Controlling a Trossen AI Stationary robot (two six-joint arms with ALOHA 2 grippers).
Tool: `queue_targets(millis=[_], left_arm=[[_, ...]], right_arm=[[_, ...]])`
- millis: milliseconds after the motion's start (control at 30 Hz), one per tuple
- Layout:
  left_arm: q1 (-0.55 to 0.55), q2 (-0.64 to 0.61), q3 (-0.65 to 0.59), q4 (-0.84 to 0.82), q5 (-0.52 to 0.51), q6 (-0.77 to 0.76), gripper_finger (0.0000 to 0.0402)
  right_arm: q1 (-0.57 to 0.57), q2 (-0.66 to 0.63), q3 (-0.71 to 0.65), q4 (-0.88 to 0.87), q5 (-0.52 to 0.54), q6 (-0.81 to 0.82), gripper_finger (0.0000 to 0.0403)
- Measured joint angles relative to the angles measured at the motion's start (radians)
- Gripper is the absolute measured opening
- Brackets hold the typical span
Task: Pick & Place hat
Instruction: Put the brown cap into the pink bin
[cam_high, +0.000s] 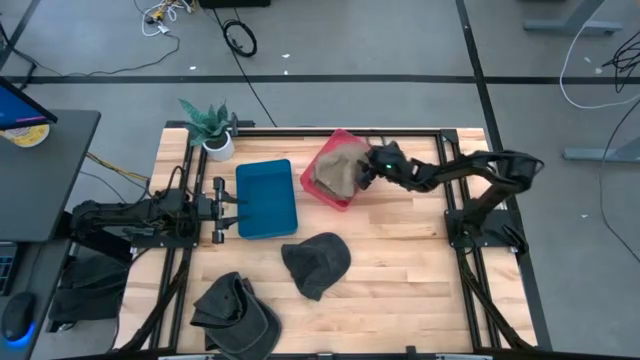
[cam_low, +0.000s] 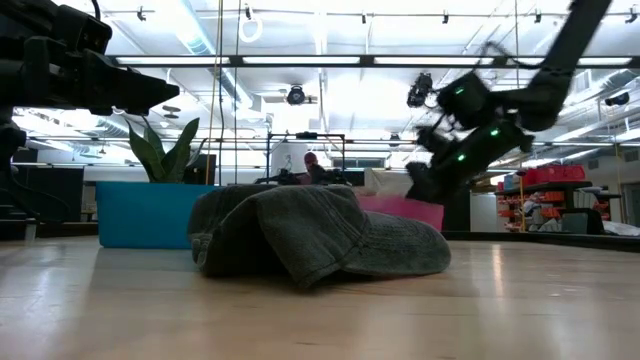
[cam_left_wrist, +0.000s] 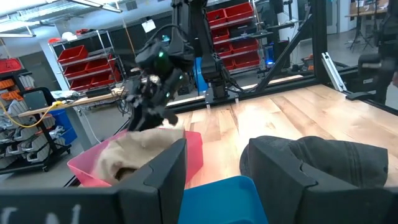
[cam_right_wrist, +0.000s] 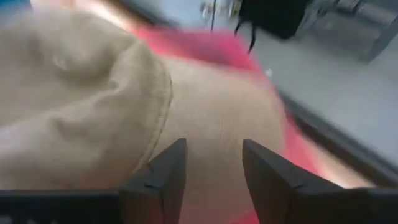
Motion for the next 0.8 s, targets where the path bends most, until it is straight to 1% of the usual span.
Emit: queue_targets(millis=[100,233,367,567,700,800], left_arm=[[0.0,0.0,0.0,0.0,0.0,0.0,0.0177],[0.0,0.0,0.0,0.0,0.0,0.0,0.0177],[0.0,0.0,0.0,0.0,0.0,0.0,0.0177],[0.0,0.0,0.0,0.0,0.0,0.0,0.0177],[0.0,0.0,0.0,0.0,0.0,0.0,0.0177],[0.0,0.0,0.0,0.0,0.0,0.0,0.0177]], right_arm=[[-0.001,0.056,0.09,-0.13,-0.004,0.019,0.0144],[-0.001,0.071,0.17,-0.316,0.003,0.04,0.0128],[-0.001,0.048,0.201,-0.422,0.0,0.045,0.0114],[-0.003,-0.008,0.203,-0.544,0.007,0.032,0.0098],[-0.004,-0.064,0.201,-0.647,0.099,0.014,0.0088],[-0.005,-0.1,0.201,-0.664,0.145,0.022,0.0081]])
